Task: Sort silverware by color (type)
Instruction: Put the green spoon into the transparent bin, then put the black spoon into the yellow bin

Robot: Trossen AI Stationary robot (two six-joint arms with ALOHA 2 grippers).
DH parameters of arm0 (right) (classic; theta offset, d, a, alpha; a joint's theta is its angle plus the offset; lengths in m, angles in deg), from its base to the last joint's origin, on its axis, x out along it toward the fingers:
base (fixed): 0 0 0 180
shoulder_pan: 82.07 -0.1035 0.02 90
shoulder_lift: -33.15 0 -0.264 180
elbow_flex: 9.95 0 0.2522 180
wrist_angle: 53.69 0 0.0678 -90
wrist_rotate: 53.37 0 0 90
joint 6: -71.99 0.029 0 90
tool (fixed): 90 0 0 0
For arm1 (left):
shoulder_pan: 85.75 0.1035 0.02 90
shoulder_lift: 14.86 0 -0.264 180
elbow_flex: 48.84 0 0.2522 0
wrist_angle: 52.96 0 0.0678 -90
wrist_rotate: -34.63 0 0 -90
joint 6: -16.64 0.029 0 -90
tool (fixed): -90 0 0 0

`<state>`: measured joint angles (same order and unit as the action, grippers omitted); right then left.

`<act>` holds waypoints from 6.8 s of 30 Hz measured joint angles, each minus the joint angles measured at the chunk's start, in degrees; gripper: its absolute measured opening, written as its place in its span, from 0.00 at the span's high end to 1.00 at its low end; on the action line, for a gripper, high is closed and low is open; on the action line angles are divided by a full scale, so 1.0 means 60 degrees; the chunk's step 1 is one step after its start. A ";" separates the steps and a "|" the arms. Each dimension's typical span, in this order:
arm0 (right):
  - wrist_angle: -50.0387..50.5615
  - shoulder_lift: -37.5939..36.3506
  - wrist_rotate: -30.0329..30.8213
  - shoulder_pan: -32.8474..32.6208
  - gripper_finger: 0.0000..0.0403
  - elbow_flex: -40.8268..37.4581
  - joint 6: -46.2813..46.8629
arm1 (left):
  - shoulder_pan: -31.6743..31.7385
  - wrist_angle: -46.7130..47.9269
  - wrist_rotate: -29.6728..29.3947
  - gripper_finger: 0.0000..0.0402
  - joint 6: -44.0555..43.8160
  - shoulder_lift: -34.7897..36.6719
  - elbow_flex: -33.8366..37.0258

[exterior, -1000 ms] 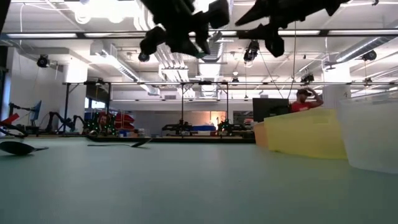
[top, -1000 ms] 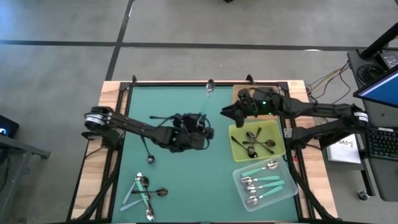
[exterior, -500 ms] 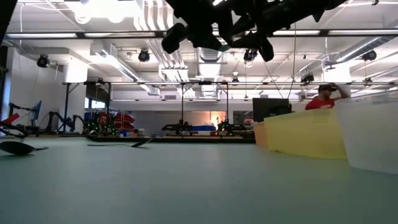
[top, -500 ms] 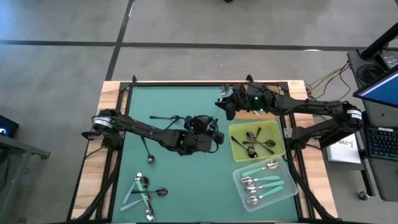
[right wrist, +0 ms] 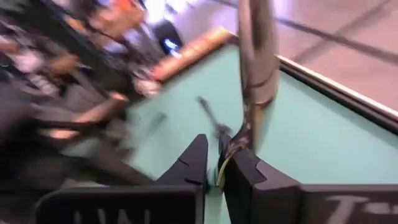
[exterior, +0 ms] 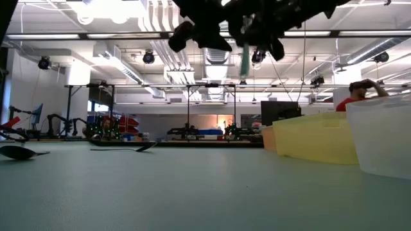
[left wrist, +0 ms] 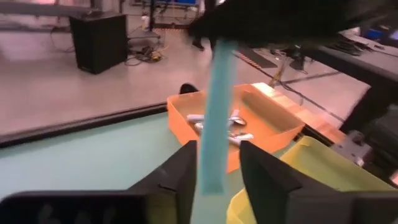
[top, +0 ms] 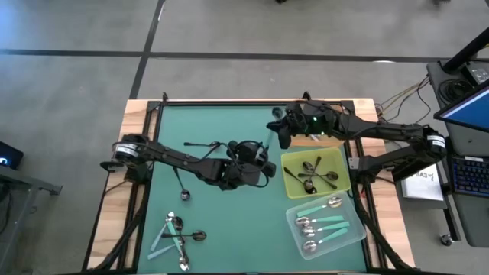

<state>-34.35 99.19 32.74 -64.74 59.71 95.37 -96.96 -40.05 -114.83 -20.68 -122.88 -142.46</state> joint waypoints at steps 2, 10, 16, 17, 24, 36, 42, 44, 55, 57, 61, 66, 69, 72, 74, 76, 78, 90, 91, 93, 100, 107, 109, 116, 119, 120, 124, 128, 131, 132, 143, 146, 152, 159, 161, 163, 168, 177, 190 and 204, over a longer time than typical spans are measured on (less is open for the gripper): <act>0.0866 0.0029 0.0172 0.0032 0.96 0.0491 -0.0417 | -0.0010 0.0075 0.0081 0.66 0.0419 0.0055 -0.0127; 0.6876 -0.0047 -0.0458 -0.0247 0.96 0.2915 -0.1332 | 0.0006 0.4042 0.0194 0.55 0.0794 0.0061 -0.1513; 1.0158 -0.0204 -0.0874 -0.2138 0.96 0.3212 -0.0771 | 0.0102 0.9175 0.0302 0.59 -0.2149 0.0061 -0.1888; 1.0335 -0.0223 -0.0801 -0.2617 0.96 0.3097 -0.0538 | 0.0107 1.0020 0.0455 0.60 -0.2746 0.0061 -0.1869; 0.9953 -0.0166 -0.0398 -0.6456 0.96 0.1844 0.1222 | -0.0216 1.3493 0.1594 0.65 -0.5629 0.0050 -0.1479; 0.7103 0.0091 -0.0203 -0.8924 0.96 -0.1055 0.3527 | -0.1050 1.4620 0.4726 0.66 -0.4738 0.0050 -0.1272; 0.6746 0.0085 -0.0178 -0.8955 0.87 -0.1454 0.4355 | -0.1804 1.5159 0.6862 0.66 -0.4857 0.0053 -0.1185; 0.6729 0.0067 -0.0179 -0.8963 0.80 -0.1454 0.4290 | -0.2014 1.5041 0.7192 0.66 -0.5580 0.0192 -0.0884; 0.6801 0.0032 -0.0163 -0.8970 0.56 -0.1432 0.3476 | -0.2986 1.4171 0.7831 0.66 -1.2354 0.0644 0.2170; 0.6800 0.0011 -0.0159 -0.8970 0.55 -0.1432 0.3237 | -0.2980 1.3376 0.8063 0.66 -1.3033 0.0660 0.2775; 0.6821 -0.0007 -0.0169 -0.8970 0.54 -0.1432 0.2818 | -0.2847 1.1180 0.7653 0.66 -1.3522 0.0710 0.3673; 0.6840 -0.0007 -0.0176 -0.8970 0.54 -0.1432 0.2675 | -0.2820 1.1037 0.7527 0.66 -1.4932 0.0721 0.4260; 0.6840 -0.0007 -0.0177 -0.8970 0.54 -0.1428 0.2594 | -0.2817 1.1010 0.7393 0.66 -1.5281 0.0741 0.4417; 0.6840 -0.0007 -0.0174 -0.8970 0.55 -0.1428 0.2493 | -0.2793 1.0711 0.7323 0.66 -1.5494 0.0749 0.4638; 0.6836 -0.0007 -0.0174 -0.8970 0.55 -0.1428 0.2479 | -0.2800 1.0402 0.7242 0.67 -1.5666 0.0775 0.4854; 0.6840 -0.0007 -0.0177 -0.8970 0.55 -0.1428 0.2489 | -0.2797 1.0032 0.7234 0.70 -1.5717 0.0802 0.5098; 0.6833 -0.0007 -0.0180 -0.8970 0.55 -0.1424 0.2492 | -0.2797 0.9834 0.7224 0.73 -1.5739 0.0812 0.5194; 0.6838 -0.0011 -0.0420 -0.8970 0.58 -0.1421 0.2621 | -0.2768 0.9764 0.7127 0.98 -1.5039 0.0921 0.4837; 0.6840 -0.0012 -0.0425 -0.8970 0.59 -0.1421 0.2636 | -0.2771 0.9801 0.7016 0.99 -1.4793 0.0942 0.4710; 0.6832 -0.0051 -0.0428 -0.8970 0.60 -0.1421 0.2719 | -0.2777 0.9300 0.6727 0.99 -1.4444 0.1076 0.4316; 0.6720 -0.0080 0.0026 -0.8966 0.64 -0.0999 0.2788 | -0.2786 0.8343 0.4086 1.00 -1.1919 0.1380 0.2605; 0.6465 -0.0076 0.3153 -0.8942 0.66 -0.0190 0.3479 | -0.2764 0.8220 0.1991 1.00 -0.8830 0.1155 0.0422; 0.6427 -0.0073 0.3599 -0.8757 0.65 -0.0037 0.3426 | -0.2737 0.8176 0.1578 1.00 -0.7983 0.1023 -0.0153; 0.6119 -0.0132 0.3660 -0.7539 0.57 0.0240 0.3122 | -0.2434 0.6744 0.0988 1.00 -0.5007 0.0553 -0.1443; 0.5364 -0.0189 0.3681 -0.6997 0.53 0.0273 0.2932 | -0.2276 0.5453 0.0993 1.00 -0.3557 0.0229 -0.1574; 0.4974 -0.0208 0.3694 -0.6839 0.52 0.0273 0.2789 | -0.2218 0.5201 0.0983 1.00 -0.3258 0.0178 -0.1577; 0.3338 -0.0424 0.3791 -0.6454 0.50 0.0269 0.1416 | -0.2043 0.5102 0.0359 1.00 -0.3054 0.0008 -0.1550; 0.2285 -0.0514 0.4526 -0.6091 0.51 0.0228 0.0860 | -0.2024 0.5076 -0.0263 1.00 -0.3052 -0.0114 -0.1530; 0.1754 -0.0477 0.4686 -0.5658 0.51 0.0171 0.0740 | -0.2043 0.4974 -0.0756 1.00 -0.3063 -0.0173 -0.1550; 0.1556 -0.0434 0.4686 -0.5500 0.51 0.0167 0.0777 | -0.2043 0.4940 -0.0927 1.00 -0.3059 -0.0200 -0.1555; -0.0052 -0.0353 0.4659 -0.4076 0.51 0.0033 0.1448 | -0.2024 0.4556 -0.1389 1.00 -0.2593 -0.0252 -0.1555; -0.0072 -0.0353 0.4661 -0.3883 0.51 0.0033 0.1601 | -0.2021 0.4486 -0.1480 1.00 -0.2535 -0.0252 -0.1555; -0.0122 -0.0353 0.4653 -0.3819 0.51 0.0029 0.1594 | -0.2003 0.3980 -0.1468 1.00 -0.1946 -0.0252 -0.1559; -0.0343 -0.0353 0.4653 -0.3819 0.59 0.0025 0.1363 | -0.1909 0.3386 -0.1343 1.00 -0.1340 -0.0252 -0.1559; -0.0341 -0.0353 0.4657 -0.3819 0.66 0.0025 0.1334 | -0.1858 0.3382 -0.1310 1.00 -0.1340 -0.0252 -0.1559; -0.0351 -0.0353 0.4657 -0.3803 0.74 0.0025 0.1146 | -0.1793 0.3374 -0.1290 1.00 -0.1340 -0.0252 -0.1559; -0.0536 -0.0367 0.4508 -0.3760 0.95 0.0043 0.0289 | -0.1622 0.3369 -0.1218 0.99 -0.1320 -0.0252 -0.1559; 0.2704 -0.0361 0.4169 -0.3698 0.98 0.1412 -0.1070 | -0.1558 0.3408 -0.1313 0.87 -0.0523 -0.0206 -0.1776; 1.0014 -0.0353 0.2646 -0.4504 0.98 0.2298 -0.0595 | -0.1606 0.9091 -0.0985 0.80 -0.4059 -0.0077 -0.2368; 0.9729 -0.0350 0.2642 -0.4719 0.97 -0.0499 -0.0071 | -0.2183 1.4259 0.5272 0.80 -0.6940 -0.0077 -0.2215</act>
<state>24.02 97.10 48.59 -93.05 56.71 94.95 -110.05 45.51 -83.19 -62.33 -123.35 -155.75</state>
